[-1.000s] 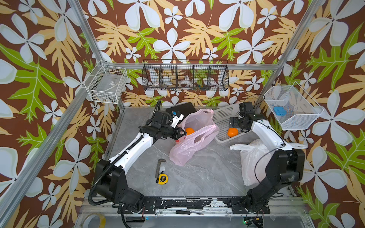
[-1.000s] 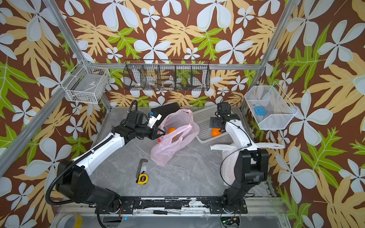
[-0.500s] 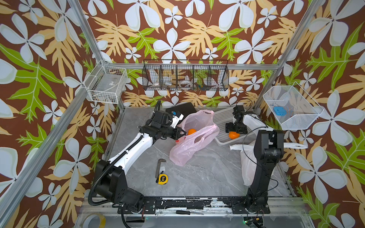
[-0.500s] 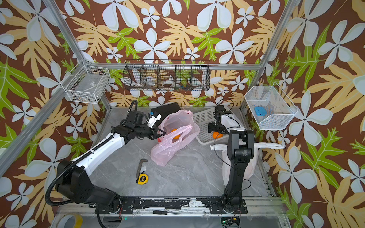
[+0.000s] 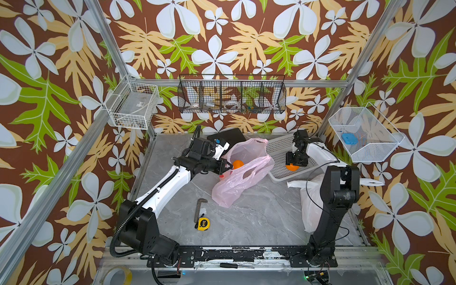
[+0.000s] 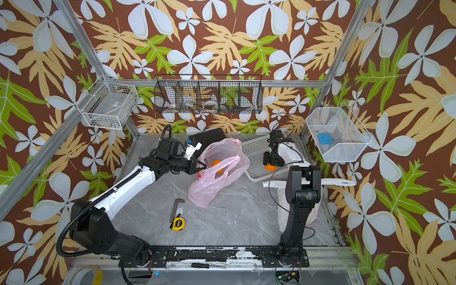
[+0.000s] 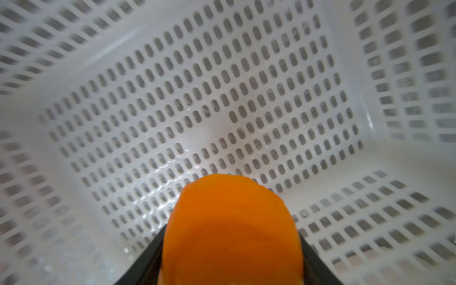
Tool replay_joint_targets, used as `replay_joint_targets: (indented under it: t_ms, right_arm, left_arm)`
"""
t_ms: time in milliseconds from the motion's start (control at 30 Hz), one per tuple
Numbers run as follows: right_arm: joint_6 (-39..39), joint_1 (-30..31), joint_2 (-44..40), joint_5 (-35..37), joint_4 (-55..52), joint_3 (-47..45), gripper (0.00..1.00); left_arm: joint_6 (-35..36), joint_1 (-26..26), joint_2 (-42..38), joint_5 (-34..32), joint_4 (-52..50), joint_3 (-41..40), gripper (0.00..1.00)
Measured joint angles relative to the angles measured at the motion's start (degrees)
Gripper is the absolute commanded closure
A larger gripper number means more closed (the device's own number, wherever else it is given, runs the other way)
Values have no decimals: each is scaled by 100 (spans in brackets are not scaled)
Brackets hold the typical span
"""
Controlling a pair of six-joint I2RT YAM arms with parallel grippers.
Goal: Place the oranges into plastic bags & tie knots
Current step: Pick up the orange from the basket, then place the orange in the plastic bag, then adjust the plastic bag at the center of the board.
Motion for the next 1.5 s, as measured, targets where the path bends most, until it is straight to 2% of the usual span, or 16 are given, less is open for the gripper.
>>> replay_joint_targets:
  t_ms: [100, 167, 267, 367, 533, 567, 600, 633, 667, 700, 933, 1067, 1233, 1333, 1500]
  right_arm:
    - [70, 125, -1001, -232, 295, -428, 45]
    - [107, 262, -1790, -798, 721, -942, 51]
    - [352, 450, -2645, -1864, 1370, -1659, 52]
    - [507, 831, -2820, -2645, 1823, -1867, 52]
    - [516, 1602, -2581, -3469, 2341, -1665, 52]
    - [535, 1685, -2490, -3523, 2420, -1624, 45]
    - [553, 1742, -2402, -3556, 2472, -1600, 32]
    - [562, 1786, -2312, -3563, 2518, -1591, 13]
    - [614, 1814, -2264, -3547, 2531, -1606, 1]
    - [605, 1825, -2269, -3497, 2546, -1650, 0]
    - [90, 1816, -3432, -2037, 2844, -2308, 1]
    - [-79, 1475, -4028, -1742, 3110, -2522, 2]
    - [-361, 1016, -4282, -2542, 3644, -2721, 7]
    - [-730, 905, -4074, -3252, 3799, -2559, 12]
    - [-1224, 894, -3670, -4306, 3866, -2282, 13]
  left_arm:
    - [0, 0, 0, 0, -13, 0, 100]
    - [2, 0, -4, 0, -15, 0, 100]
    - [2, 0, -9, 0, -26, 0, 100]
    - [7, 0, -37, -2, -31, 0, 100]
    - [22, 0, -46, -2, -37, 0, 100]
    - [22, 0, -46, -2, -35, 0, 100]
    - [22, 0, -46, -2, -37, 0, 100]
    - [33, 0, -46, -4, -37, 0, 100]
    - [24, 0, -48, -7, -35, 0, 100]
    - [22, 0, -48, -7, -35, 0, 100]
    - [-17, 0, -98, -46, -22, -11, 100]
    - [-20, 0, -98, -46, -17, -11, 100]
    - [-20, 0, -98, -44, -9, -13, 100]
    - [-22, 0, -96, -42, -4, -15, 100]
    - [-17, 0, -96, -42, -4, -15, 100]
